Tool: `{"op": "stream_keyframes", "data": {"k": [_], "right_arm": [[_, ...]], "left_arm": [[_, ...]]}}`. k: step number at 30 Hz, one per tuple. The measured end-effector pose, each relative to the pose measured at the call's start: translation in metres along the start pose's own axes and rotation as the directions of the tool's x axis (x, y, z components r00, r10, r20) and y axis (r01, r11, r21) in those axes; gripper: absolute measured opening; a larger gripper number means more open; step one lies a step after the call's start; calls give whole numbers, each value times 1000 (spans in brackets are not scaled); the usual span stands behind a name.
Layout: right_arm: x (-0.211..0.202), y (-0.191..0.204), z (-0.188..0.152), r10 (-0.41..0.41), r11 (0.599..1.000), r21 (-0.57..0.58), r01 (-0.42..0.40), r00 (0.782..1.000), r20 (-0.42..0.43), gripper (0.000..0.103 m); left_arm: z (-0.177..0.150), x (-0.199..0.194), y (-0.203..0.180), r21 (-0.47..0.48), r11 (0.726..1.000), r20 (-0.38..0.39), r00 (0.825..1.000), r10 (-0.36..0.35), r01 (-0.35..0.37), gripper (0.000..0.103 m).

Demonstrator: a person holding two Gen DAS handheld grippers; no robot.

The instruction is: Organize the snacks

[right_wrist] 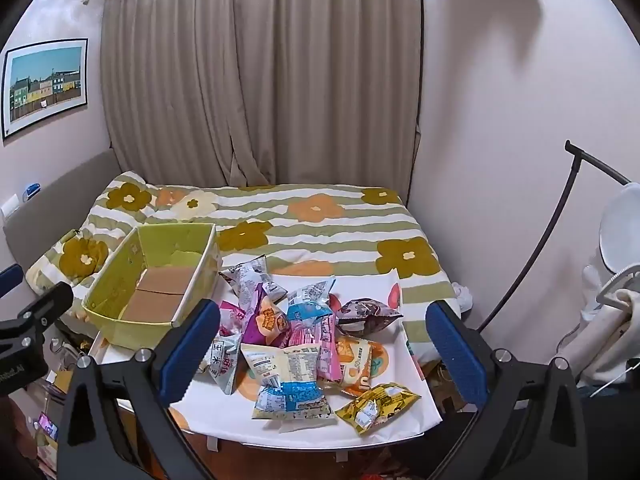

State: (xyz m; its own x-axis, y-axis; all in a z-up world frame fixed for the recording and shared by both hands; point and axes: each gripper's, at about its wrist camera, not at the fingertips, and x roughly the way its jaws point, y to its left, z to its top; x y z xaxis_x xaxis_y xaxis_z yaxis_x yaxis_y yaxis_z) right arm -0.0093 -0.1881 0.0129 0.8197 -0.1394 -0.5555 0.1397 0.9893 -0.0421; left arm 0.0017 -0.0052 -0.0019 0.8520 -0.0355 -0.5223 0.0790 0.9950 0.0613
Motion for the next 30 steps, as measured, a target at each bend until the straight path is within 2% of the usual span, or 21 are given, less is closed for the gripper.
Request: {"op": "stream_keyframes", "data": {"k": [1,2,15,18,30], "right_arm": [[0,-3,-1,-3,1000,-4,3,1000,1,103],[2,-3,0,-6,1000,-13,6,1000,-24,103],[-1,25,1,-12,999,-30,11,1000,-20,102],[6,8,1,-4,1000,-14,4,999,-33,102],[11,7,0,3,1000,-3,-4,999,-35,102]], "left_arm": [[-3,-8,8,-39,999,21,1000,-15,16,103],[-4,-9,8,-35,999,22,1000,-13,14,103],[1,6,18,-38,999,-18,999,-32,32,103],[1,8,13,-34,999,-22,999,-29,29,103],[3,11,12,-32,999,-24,999,-25,24,103]]}}
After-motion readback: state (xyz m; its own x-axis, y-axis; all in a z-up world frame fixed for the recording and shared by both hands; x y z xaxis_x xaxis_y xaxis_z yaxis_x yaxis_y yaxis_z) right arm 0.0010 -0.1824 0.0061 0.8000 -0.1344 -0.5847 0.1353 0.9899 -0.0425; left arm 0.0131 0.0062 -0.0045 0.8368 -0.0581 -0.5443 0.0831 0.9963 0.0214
